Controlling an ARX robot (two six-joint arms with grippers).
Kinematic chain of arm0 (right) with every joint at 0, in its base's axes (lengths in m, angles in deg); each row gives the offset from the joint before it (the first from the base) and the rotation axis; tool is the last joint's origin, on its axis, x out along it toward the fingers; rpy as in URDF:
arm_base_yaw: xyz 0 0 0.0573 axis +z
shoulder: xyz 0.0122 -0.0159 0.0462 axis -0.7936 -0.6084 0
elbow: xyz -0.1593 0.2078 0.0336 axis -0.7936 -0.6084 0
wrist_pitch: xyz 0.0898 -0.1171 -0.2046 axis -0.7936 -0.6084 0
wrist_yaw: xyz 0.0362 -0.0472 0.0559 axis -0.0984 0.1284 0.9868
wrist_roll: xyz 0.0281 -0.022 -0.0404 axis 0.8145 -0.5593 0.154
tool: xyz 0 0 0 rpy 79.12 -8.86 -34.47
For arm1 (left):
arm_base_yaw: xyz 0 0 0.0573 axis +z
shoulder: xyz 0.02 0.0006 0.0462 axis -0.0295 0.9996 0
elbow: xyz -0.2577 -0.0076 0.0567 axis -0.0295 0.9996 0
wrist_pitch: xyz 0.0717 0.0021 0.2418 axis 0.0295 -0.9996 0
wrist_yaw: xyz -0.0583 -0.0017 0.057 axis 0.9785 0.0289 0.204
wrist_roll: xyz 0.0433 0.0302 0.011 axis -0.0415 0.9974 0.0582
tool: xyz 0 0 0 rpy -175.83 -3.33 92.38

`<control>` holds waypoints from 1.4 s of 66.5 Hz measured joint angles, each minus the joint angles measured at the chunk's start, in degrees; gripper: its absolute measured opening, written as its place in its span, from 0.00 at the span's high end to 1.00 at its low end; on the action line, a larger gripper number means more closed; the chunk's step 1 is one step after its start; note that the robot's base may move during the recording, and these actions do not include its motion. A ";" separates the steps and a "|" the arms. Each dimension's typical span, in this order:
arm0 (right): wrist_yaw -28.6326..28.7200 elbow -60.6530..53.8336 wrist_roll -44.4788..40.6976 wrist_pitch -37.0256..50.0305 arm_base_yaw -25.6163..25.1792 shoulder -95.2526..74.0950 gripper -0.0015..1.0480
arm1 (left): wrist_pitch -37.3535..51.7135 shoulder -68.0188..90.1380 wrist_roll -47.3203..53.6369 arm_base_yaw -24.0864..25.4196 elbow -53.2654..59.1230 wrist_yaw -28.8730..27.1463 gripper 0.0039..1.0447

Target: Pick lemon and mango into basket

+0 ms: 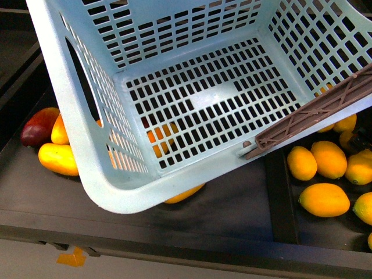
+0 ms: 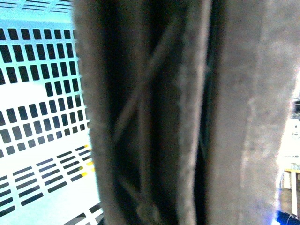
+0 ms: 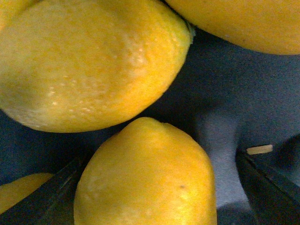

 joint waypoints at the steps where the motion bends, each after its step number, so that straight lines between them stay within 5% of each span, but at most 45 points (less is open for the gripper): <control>1: -0.11 0.07 -0.07 -0.13 0.00 -0.04 0.19 | 0.00 0.00 0.00 0.00 0.00 0.00 0.87; 7: -0.17 0.35 -0.79 -0.87 0.04 -0.24 0.31 | 0.00 0.00 0.02 0.00 0.00 -0.02 0.87; 13: 0.11 0.92 -0.90 -1.53 0.48 -0.33 0.22 | 0.00 0.00 0.02 0.00 0.00 -0.04 0.87; 27: -0.20 1.01 -0.92 -1.84 1.42 -0.37 0.43 | 0.00 0.00 0.00 0.00 0.00 0.11 0.87; 53: 4.44 -4.96 -0.98 -0.02 -0.74 4.74 0.44 | 0.00 0.00 0.02 0.00 0.00 0.11 0.87; 75: 14.23 -18.05 -2.84 5.35 -9.05 29.42 0.44 | 0.00 0.00 0.00 0.00 0.00 0.11 0.87; 93: 20.79 -30.47 -5.92 3.85 -8.57 55.04 0.44 | 0.00 0.00 0.00 0.00 0.00 0.17 0.87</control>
